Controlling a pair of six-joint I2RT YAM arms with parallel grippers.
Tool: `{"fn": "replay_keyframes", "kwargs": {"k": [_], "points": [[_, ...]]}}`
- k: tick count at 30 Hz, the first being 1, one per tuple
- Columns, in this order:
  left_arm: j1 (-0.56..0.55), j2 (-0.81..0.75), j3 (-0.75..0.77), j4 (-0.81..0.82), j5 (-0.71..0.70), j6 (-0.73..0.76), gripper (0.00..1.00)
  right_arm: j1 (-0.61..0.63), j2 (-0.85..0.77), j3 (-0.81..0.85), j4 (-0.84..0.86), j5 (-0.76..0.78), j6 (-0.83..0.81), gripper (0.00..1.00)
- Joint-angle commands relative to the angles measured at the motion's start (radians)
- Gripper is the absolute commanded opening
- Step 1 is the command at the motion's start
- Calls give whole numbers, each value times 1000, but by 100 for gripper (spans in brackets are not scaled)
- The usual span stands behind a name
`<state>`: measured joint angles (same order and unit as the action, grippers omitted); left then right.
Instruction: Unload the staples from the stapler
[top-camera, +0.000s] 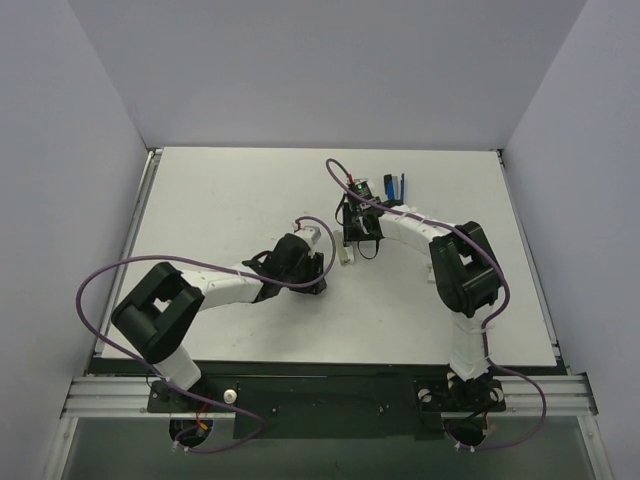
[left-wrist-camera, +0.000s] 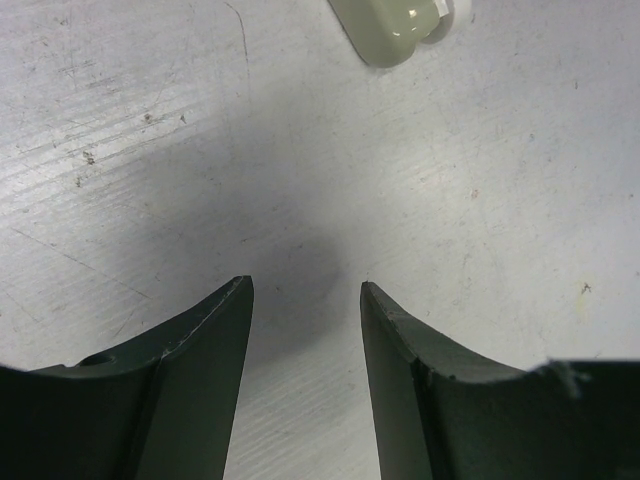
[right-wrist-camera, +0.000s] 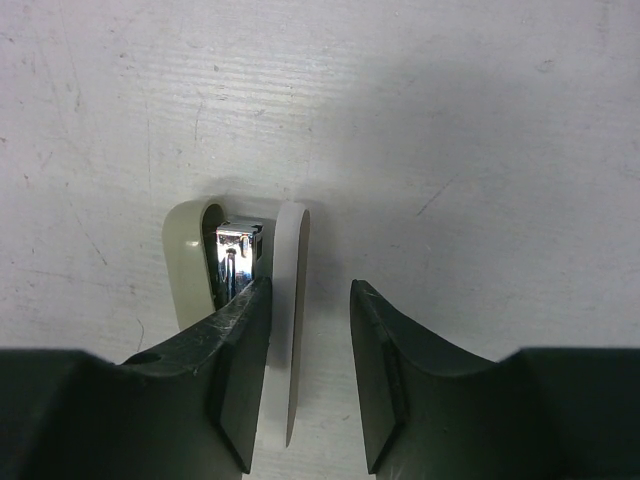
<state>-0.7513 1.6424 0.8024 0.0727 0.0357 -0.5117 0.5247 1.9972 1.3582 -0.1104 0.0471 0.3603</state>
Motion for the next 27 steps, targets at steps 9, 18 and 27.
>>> {"fn": "replay_keyframes", "kwargs": {"k": [9, 18, 27], "points": [[-3, 22, 17, 47, 7, 13, 57, -5, 6, 16, -34, 0, -11, 20], [-2, 2, -3, 84, 30, -2, 57, -14, -86, -43, -29, 13, 2, 0], [0, -53, -60, 245, 133, -105, 63, 8, -354, -218, -29, 51, 38, 0]]}}
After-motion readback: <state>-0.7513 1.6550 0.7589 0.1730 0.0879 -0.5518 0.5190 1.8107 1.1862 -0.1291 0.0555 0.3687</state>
